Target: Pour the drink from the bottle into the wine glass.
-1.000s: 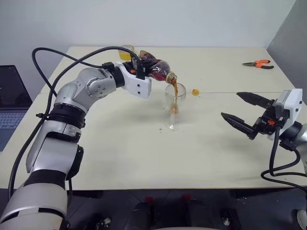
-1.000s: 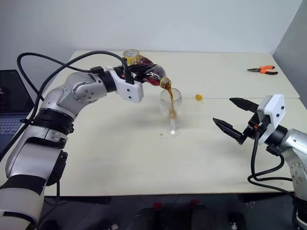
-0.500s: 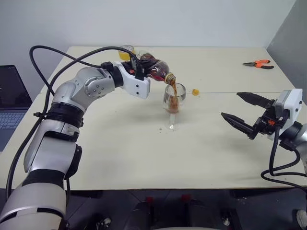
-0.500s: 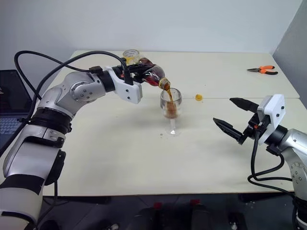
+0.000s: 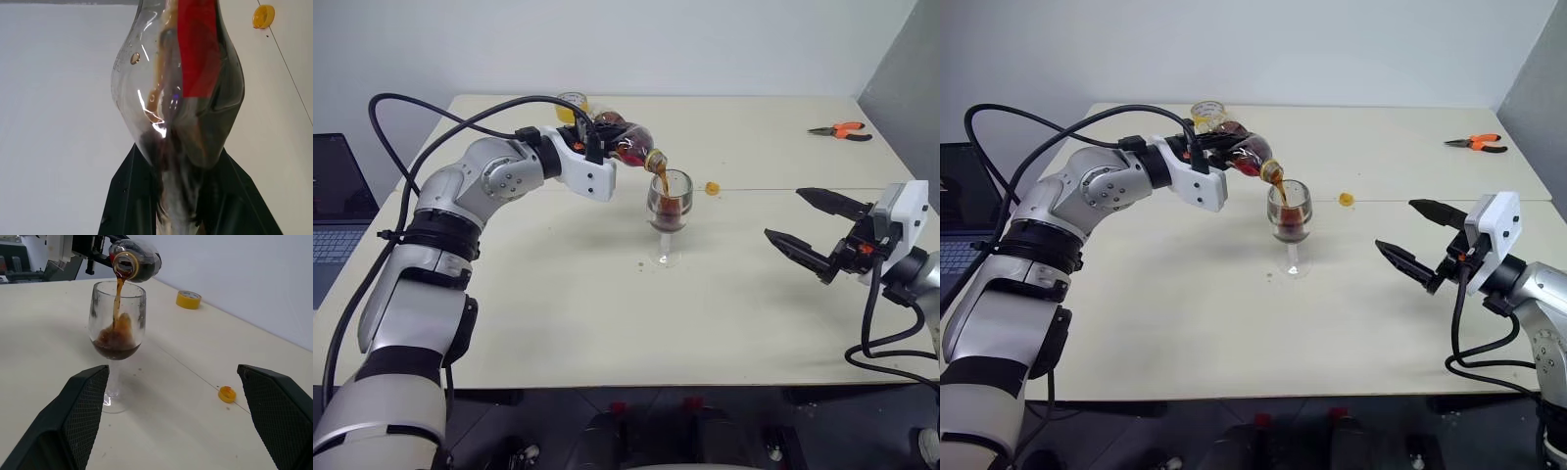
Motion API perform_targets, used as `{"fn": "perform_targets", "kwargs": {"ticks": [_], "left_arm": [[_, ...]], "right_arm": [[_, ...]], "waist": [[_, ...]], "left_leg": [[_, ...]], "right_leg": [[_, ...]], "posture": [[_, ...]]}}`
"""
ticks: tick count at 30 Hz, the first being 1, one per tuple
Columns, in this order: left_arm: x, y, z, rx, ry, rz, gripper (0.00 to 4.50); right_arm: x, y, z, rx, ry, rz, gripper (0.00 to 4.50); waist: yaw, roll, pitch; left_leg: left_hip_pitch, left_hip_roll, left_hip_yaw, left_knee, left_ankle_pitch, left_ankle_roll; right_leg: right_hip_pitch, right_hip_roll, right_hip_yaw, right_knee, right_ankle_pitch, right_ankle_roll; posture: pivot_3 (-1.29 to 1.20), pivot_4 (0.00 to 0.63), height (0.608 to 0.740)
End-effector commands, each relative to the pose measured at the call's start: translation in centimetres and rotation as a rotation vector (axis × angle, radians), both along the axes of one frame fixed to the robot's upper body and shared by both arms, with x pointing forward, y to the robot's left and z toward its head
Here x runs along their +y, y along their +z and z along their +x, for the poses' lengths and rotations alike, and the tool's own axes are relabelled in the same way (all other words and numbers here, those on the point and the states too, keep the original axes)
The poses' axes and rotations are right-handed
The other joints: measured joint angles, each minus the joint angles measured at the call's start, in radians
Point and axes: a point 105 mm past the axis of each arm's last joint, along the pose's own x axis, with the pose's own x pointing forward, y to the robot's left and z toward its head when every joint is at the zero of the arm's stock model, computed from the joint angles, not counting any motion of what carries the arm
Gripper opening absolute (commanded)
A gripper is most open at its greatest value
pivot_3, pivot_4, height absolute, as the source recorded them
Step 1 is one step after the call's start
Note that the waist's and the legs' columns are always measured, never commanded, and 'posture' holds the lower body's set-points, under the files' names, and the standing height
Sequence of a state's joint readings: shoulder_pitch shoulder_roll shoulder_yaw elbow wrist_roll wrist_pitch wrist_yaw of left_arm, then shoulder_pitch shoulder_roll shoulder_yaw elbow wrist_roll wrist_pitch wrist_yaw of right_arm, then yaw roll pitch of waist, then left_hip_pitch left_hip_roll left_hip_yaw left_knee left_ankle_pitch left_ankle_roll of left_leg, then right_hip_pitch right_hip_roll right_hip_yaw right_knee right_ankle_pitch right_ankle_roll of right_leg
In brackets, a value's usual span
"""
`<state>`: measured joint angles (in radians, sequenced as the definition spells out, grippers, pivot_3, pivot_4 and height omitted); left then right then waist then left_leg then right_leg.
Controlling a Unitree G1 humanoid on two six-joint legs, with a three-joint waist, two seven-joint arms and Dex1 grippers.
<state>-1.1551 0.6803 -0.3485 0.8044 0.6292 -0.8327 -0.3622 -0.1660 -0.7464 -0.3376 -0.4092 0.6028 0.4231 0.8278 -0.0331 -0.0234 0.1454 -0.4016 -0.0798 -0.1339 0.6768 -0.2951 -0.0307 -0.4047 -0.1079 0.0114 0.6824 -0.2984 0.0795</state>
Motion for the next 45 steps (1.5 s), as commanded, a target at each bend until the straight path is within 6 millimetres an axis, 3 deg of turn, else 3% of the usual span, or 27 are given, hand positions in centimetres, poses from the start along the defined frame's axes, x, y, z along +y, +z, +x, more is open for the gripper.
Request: {"fn": "perform_targets", "kwargs": {"ticks": [1,45], "left_arm": [[0.22,2.14,-0.21,-0.06,0.0,-0.022,0.74],[0.37,1.83,-0.32,-0.033,-0.005,-0.064,0.68]], "right_arm": [[0.08,1.02,-0.26,-0.054,0.008,-0.021,4.5],[0.68,1.04,-0.52,-0.048,0.055,-0.009,4.5]], "waist": [[0.0,0.0,0.0],[0.0,0.0,0.0]], "left_leg": [[0.0,0.0,0.0,0.0,0.0,0.0],[0.0,0.0,0.0,0.0,0.0,0.0]], "right_leg": [[0.0,0.0,0.0,0.0,0.0,0.0],[0.0,0.0,0.0,0.0,0.0,0.0]], "posture": [[0.0,0.15,0.74],[0.0,0.15,0.74]]}}
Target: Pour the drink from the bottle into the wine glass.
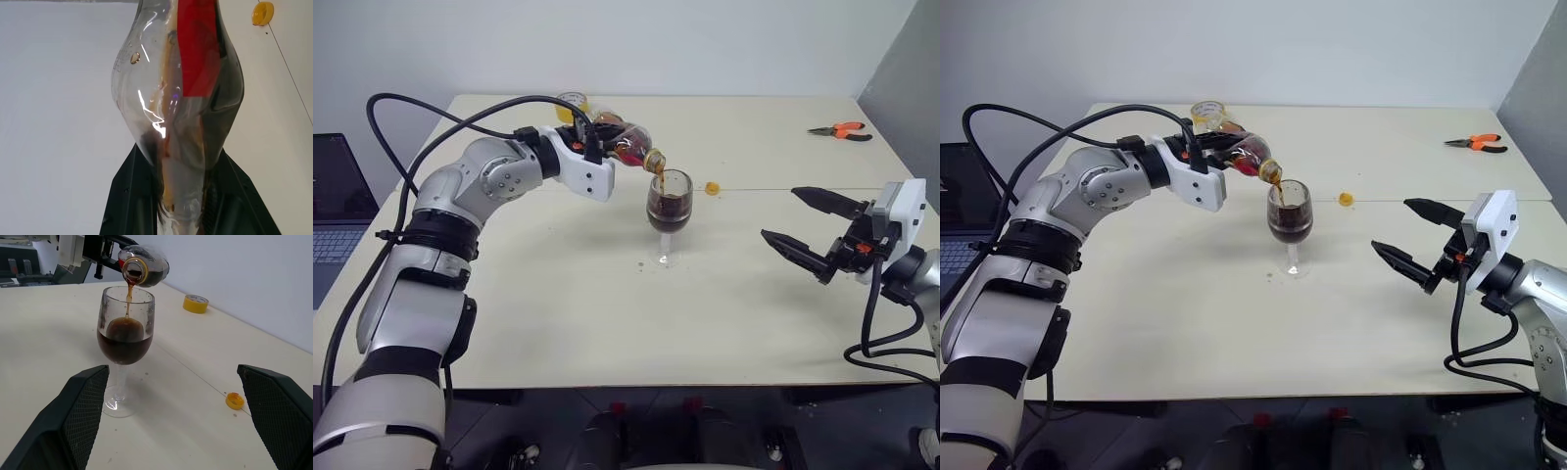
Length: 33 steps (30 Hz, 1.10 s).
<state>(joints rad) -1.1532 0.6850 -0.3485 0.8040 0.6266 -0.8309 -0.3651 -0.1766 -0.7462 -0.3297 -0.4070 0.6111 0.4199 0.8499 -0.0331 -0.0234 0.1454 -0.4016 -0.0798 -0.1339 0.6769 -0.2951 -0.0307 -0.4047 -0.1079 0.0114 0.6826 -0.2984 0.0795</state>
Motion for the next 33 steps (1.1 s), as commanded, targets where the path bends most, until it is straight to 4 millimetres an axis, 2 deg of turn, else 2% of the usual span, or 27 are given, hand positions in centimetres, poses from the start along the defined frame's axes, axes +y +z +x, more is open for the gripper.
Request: {"fn": "perform_targets", "kwargs": {"ticks": [1,5,9,16,17,18,21,28,30,33], "left_arm": [[0.1,1.9,-0.3,-0.026,-0.015,-0.091,0.68],[-1.0,2.3,-0.9,0.058,-0.075,-0.255,0.68],[-1.2,2.3,-1.3,0.149,-0.097,-0.374,0.66],[0.2,1.7,-1.5,0.304,-0.071,-0.637,0.65],[1.0,1.5,-1.2,0.339,-0.049,-0.739,0.65],[2.4,0.8,-1.0,0.397,-0.021,-0.907,0.65],[5.8,-1.9,-0.9,0.493,0.082,-1.246,0.65],[9.6,-6.5,-2.6,0.497,0.225,-1.526,0.64],[11.3,-7.9,-3.1,0.458,0.284,-1.607,0.64],[12.4,-9.6,-3.5,0.439,0.345,-1.624,0.64]], "right_arm": [[0.3,0.9,-0.4,-0.046,0.021,-0.009,4.5],[0.3,0.7,-0.4,-0.038,0.019,-0.009,4.5],[0.2,0.7,-0.5,-0.035,0.019,-0.013,4.5],[0.2,0.7,-0.4,-0.031,0.018,-0.018,4.5],[0.3,0.7,-0.4,-0.03,0.022,-0.018,4.5],[0.5,0.7,-0.4,-0.031,0.032,-0.016,4.5],[1.3,1.3,-0.5,-0.032,0.065,0.011,4.5],[1.4,0.9,-0.6,0.008,0.107,0.002,4.5],[1.6,1.0,-0.4,0.008,0.122,-0.001,4.5],[1.9,1.1,-0.2,0.013,0.139,-0.005,4.5]], "waist": [[0.0,0.0,0.0],[0.001,0.0,0.0],[-0.002,0.0,0.0],[-0.012,0.0,0.0],[-0.012,0.0,0.0],[-0.012,0.001,-0.001],[-0.022,0.002,-0.001],[-0.008,0.001,-0.001],[-0.001,0.001,-0.001],[0.001,0.001,-0.001]], "left_leg": [[0.0,0.0,0.0,0.0,0.0,0.0],[0.0,0.0,0.0,0.0,0.0,0.0],[0.0,0.0,0.0,0.001,0.0,0.0],[0.0,0.001,-0.001,0.001,0.0,0.0],[0.0,0.001,-0.001,0.001,0.0,0.0],[0.0,0.001,-0.001,0.001,0.0,0.0],[0.001,0.001,0.0,0.001,0.0,0.0],[0.0,0.001,-0.001,0.001,0.0,0.0],[0.0,0.001,-0.001,0.001,0.0,0.0],[0.001,0.001,0.0,0.001,0.0,0.0]], "right_leg": [[0.0,0.0,0.0,0.0,0.0,0.0],[0.0,0.0,0.0,0.0,0.0,0.0],[0.0,0.0,0.0,0.0,0.0,0.0],[0.0,0.0,0.0,0.0,0.0,0.0],[0.0,0.0,0.0,0.001,0.0,0.0],[0.0,0.0,0.0,0.001,0.0,0.0],[0.0,0.0,0.001,0.0,0.0,0.0],[0.0,0.0,0.001,0.0,0.0,0.0],[0.001,0.0,0.001,0.0,0.0,0.0],[0.001,0.0,0.002,0.0,0.0,0.0]], "posture": [[0.0,0.15,0.74],[0.0,0.15,0.74],[0.0,0.15,0.74],[0.0,0.15,0.74],[0.0,0.15,0.74],[0.0,0.15,0.74],[0.0,0.15,0.74],[0.0,0.15,0.74],[0.0,0.15,0.74],[0.0,0.15,0.74]]}}
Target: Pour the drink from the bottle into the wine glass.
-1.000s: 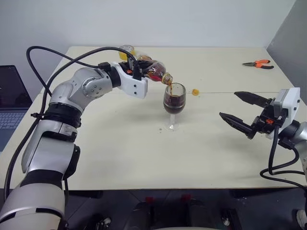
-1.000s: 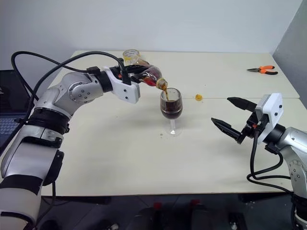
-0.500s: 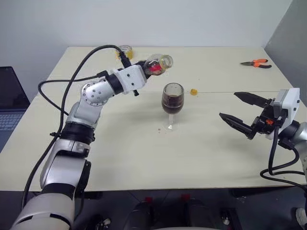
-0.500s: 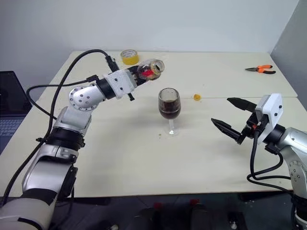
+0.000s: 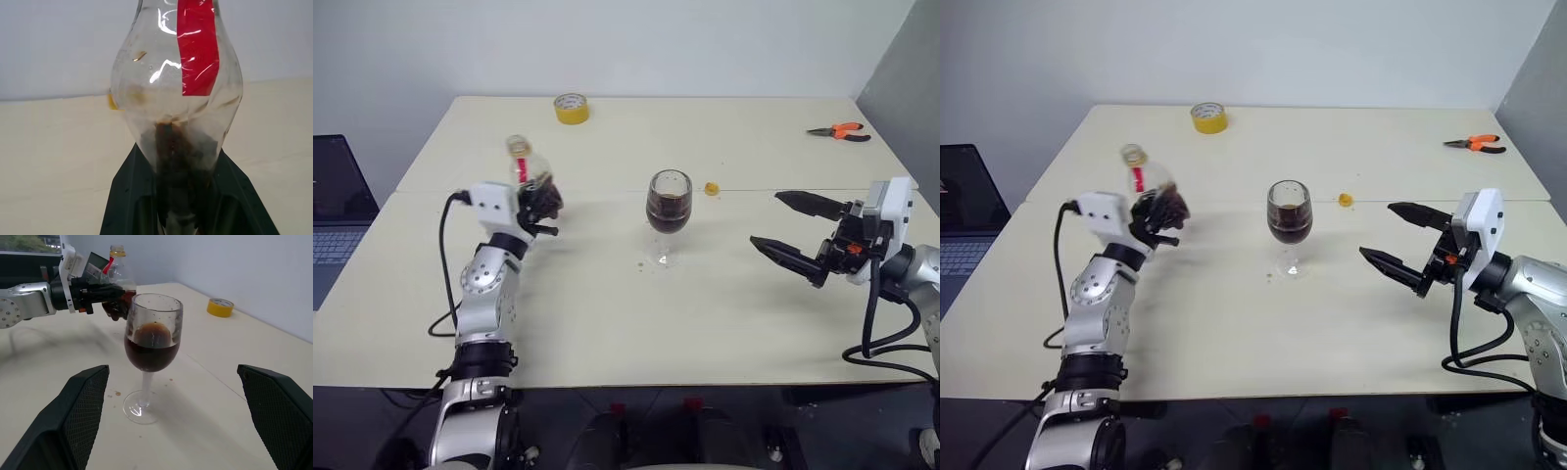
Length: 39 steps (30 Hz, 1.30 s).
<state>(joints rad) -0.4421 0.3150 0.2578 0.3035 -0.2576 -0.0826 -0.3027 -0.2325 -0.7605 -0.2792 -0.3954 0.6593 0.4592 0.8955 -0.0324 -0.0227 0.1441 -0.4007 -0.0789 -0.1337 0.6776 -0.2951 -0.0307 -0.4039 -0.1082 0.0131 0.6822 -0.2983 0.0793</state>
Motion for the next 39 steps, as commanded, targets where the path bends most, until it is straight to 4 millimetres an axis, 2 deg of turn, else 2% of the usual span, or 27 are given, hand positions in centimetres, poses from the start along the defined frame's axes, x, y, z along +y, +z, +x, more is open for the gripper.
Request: {"fn": "perform_targets", "kwargs": {"ticks": [1,8,11,19,20,22,26,30,36,39], "left_arm": [[1.2,0.3,-0.7,-0.049,0.06,0.005,0.64],[3.2,-3.9,-1.0,0.051,0.132,-0.051,0.64],[3.2,-4.4,-1.1,0.056,0.142,-0.053,1.61],[3.2,-3.3,-1.7,0.028,0.13,-0.049,4.25],[3.2,-3.1,-1.8,0.03,0.122,-0.037,4.47],[3.0,-2.7,-2.0,0.03,0.107,-0.004,4.47],[2.7,-0.4,-3.3,0.017,0.042,0.04,4.47],[1.9,-0.8,-5.6,0.136,-0.157,0.066,4.47],[4.9,1.3,-7.8,0.211,-0.163,0.16,4.47],[5.7,3.6,-8.9,0.22,-0.203,0.192,4.47]], "right_arm": [[0.4,0.9,-0.1,-0.026,0.035,-0.014,4.5],[0.6,1.3,0.6,-0.033,0.044,-0.017,4.5],[0.5,1.4,0.7,-0.033,0.047,-0.026,4.5],[0.7,1.4,1.1,-0.032,0.056,-0.029,4.5],[0.7,1.3,1.1,-0.028,0.059,-0.028,4.5],[0.7,1.2,1.1,-0.018,0.066,-0.032,4.5],[0.6,1.2,1.3,-0.016,0.07,-0.037,4.5],[0.7,1.1,1.7,-0.013,0.081,-0.043,4.5],[0.6,1.1,2.0,-0.012,0.086,-0.051,4.5],[0.3,1.1,2.1,-0.01,0.078,-0.059,4.5]], "waist": [[0.002,0.0,0.0],[0.005,0.0,0.0],[0.004,0.0,-0.001],[0.003,0.0,-0.001],[0.004,0.0,-0.001],[0.003,0.0,-0.001],[0.002,0.0,-0.001],[-0.001,0.0,-0.001],[0.003,0.0,-0.001],[0.003,0.0,-0.001]], "left_leg": [[0.0,0.0,0.0,0.0,0.0,0.0],[0.0,-0.001,0.0,0.0,0.0,0.0],[0.0,0.0,0.0,0.0,0.0,0.0],[0.0,0.0,0.0,0.0,0.0,0.0],[0.0,0.0,0.0,0.0,0.0,0.0],[0.0,0.0,0.0,0.0,0.0,0.0],[0.0,0.0,0.0,-0.001,0.0,0.0],[0.0,0.0,0.0,-0.002,0.0,0.0],[0.0,0.001,0.0,-0.002,0.0,0.0],[0.001,0.001,0.0,-0.002,0.0,0.0]], "right_leg": [[0.0,0.0,0.0,0.0,0.0,0.0],[0.0,-0.001,0.0,0.0,0.0,0.0],[0.001,-0.001,0.0,0.0,0.0,0.0],[0.0,0.0,0.0,0.0,0.0,0.0],[0.0,-0.001,0.0,0.0,0.0,0.0],[0.0,-0.001,0.0,0.0,0.0,0.0],[0.0,0.0,0.0,0.0,0.0,0.0],[0.0,0.0,0.001,0.0,0.0,0.0],[0.0,0.0,0.001,-0.001,0.0,0.0],[0.0,0.0,0.001,-0.001,0.0,0.0]], "posture": [[0.0,0.15,0.74],[0.0,0.15,0.74],[0.0,0.15,0.74],[0.0,0.15,0.74],[0.0,0.15,0.74],[0.0,0.15,0.74],[0.0,0.15,0.74],[0.0,0.15,0.74],[0.0,0.15,0.74],[0.0,0.15,0.74]]}}
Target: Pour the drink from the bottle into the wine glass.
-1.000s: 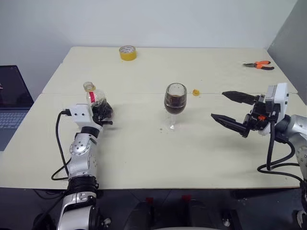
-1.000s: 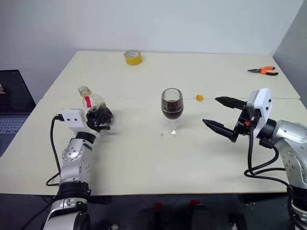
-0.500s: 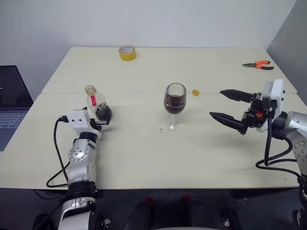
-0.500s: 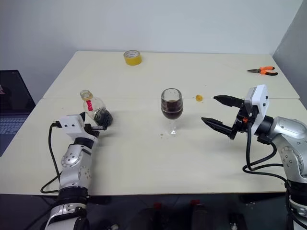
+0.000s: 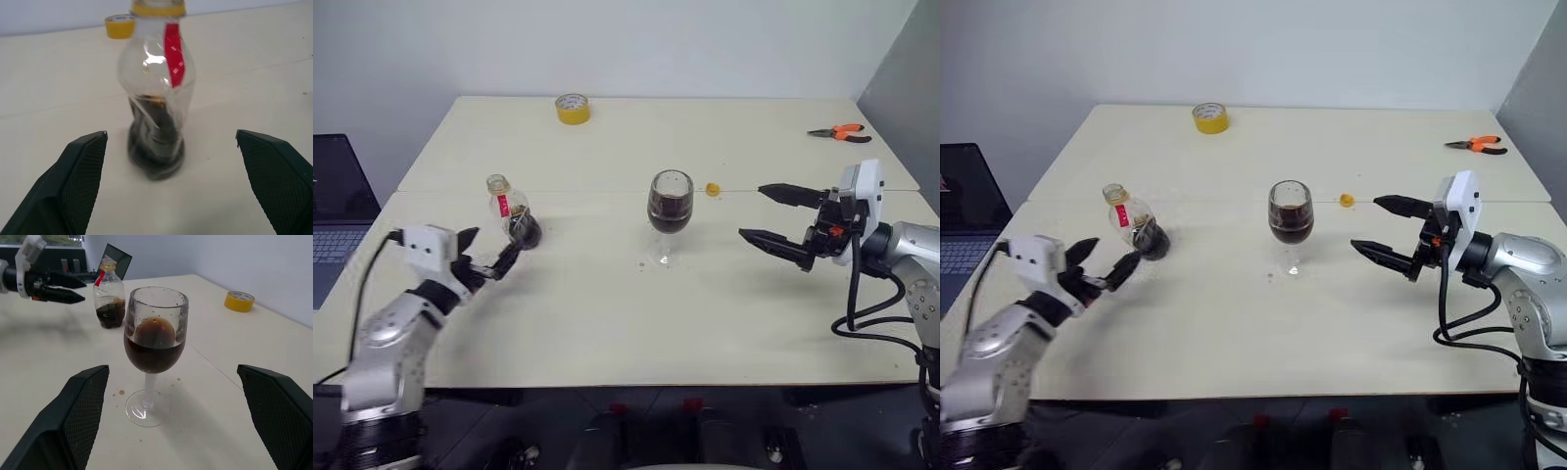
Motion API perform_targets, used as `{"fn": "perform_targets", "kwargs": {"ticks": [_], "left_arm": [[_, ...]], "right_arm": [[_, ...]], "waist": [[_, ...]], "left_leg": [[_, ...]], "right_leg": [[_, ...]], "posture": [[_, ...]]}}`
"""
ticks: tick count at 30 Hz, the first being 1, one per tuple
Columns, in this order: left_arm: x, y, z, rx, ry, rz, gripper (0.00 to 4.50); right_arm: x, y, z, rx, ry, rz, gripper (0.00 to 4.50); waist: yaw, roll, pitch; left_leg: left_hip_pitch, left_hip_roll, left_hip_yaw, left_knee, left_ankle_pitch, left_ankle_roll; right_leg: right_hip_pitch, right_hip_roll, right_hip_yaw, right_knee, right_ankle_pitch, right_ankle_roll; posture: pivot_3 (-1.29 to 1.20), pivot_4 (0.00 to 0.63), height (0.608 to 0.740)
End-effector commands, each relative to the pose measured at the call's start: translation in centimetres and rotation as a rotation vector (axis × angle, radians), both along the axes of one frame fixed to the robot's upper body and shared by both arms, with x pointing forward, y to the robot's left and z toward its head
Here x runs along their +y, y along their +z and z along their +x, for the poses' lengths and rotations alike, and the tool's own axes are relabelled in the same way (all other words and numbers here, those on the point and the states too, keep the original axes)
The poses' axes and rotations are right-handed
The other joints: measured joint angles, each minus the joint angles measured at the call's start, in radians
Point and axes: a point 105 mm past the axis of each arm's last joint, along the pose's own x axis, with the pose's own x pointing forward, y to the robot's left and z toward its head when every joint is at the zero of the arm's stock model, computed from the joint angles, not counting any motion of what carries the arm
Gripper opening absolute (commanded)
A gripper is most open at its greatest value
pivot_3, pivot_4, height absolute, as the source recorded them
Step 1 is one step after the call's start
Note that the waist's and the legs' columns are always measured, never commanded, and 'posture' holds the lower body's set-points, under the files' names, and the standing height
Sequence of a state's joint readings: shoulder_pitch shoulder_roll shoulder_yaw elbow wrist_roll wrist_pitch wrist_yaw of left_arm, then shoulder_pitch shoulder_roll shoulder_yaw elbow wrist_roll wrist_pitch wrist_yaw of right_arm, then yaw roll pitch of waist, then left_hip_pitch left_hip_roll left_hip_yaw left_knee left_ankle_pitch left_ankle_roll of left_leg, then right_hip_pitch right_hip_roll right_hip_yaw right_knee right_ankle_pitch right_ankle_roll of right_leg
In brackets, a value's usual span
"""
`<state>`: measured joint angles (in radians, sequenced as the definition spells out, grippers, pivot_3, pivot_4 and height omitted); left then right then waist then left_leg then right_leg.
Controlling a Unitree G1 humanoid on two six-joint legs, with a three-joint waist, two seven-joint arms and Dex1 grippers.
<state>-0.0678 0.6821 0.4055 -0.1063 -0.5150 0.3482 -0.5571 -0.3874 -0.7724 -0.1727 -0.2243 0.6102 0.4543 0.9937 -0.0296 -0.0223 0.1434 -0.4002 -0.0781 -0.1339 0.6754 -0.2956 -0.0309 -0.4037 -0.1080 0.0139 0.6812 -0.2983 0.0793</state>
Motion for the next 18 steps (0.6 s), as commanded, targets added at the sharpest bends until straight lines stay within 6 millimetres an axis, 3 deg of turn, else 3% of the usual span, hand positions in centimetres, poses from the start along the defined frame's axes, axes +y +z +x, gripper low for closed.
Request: {"fn": "perform_targets", "kwargs": {"ticks": [1,4,6,10,14,18], "left_arm": [[-0.2,4.3,-1.4,-0.054,-0.091,0.033,4.47],[-1.6,6.8,-2.4,-0.028,-0.224,0.052,4.47],[-3.9,9.3,-3.8,-0.001,-0.405,0.041,4.47],[-6.4,12.3,-5.2,-0.009,-0.594,0.057,4.47],[-7.0,14.0,-5.1,-0.05,-0.658,0.033,4.47],[-7.0,12.9,-4.8,0.001,-0.681,0.035,4.47]], "right_arm": [[-0.4,1.4,-0.2,-0.061,0.002,-0.02,4.5],[-1.0,1.5,-0.1,-0.062,-0.011,-0.034,4.5],[-1.5,1.5,0.1,-0.061,-0.027,-0.057,4.5],[-1.6,1.6,0.2,-0.04,-0.018,-0.085,4.5],[-1.2,2.3,0.0,-0.046,-0.003,-0.078,4.5],[-1.2,2.5,-0.2,-0.049,0.0,-0.08,4.5]], "waist": [[0.0,0.0,0.0],[0.0,0.0,0.0],[0.001,0.001,0.001],[-0.001,0.003,0.002],[-0.004,0.006,0.003],[-0.005,0.006,0.004]], "left_leg": [[0.0,0.0,0.0,0.0,0.0,0.0],[0.0,0.0,0.0,0.0,0.0,0.0],[0.0,0.0,0.0,0.0,0.0,0.0],[0.0,0.0,0.001,0.0,0.0,0.0],[0.001,0.001,0.002,-0.002,0.0,0.0],[0.001,0.001,0.002,-0.002,0.0,0.0]], "right_leg": [[0.0,0.0,0.0,0.0,0.0,0.0],[0.0,0.0,0.0,0.0,0.0,0.0],[0.0,0.0,0.0,0.0,0.0,0.0],[0.0,0.0,0.0,0.0,0.0,0.0],[0.0,0.001,0.001,0.0,0.0,0.0],[0.0,0.001,0.001,0.0,0.0,0.0]], "posture": [[0.0,0.15,0.74],[0.0,0.15,0.74],[0.0,0.15,0.74],[0.0,0.15,0.74],[0.0,0.15,0.74],[0.0,0.15,0.74]]}}
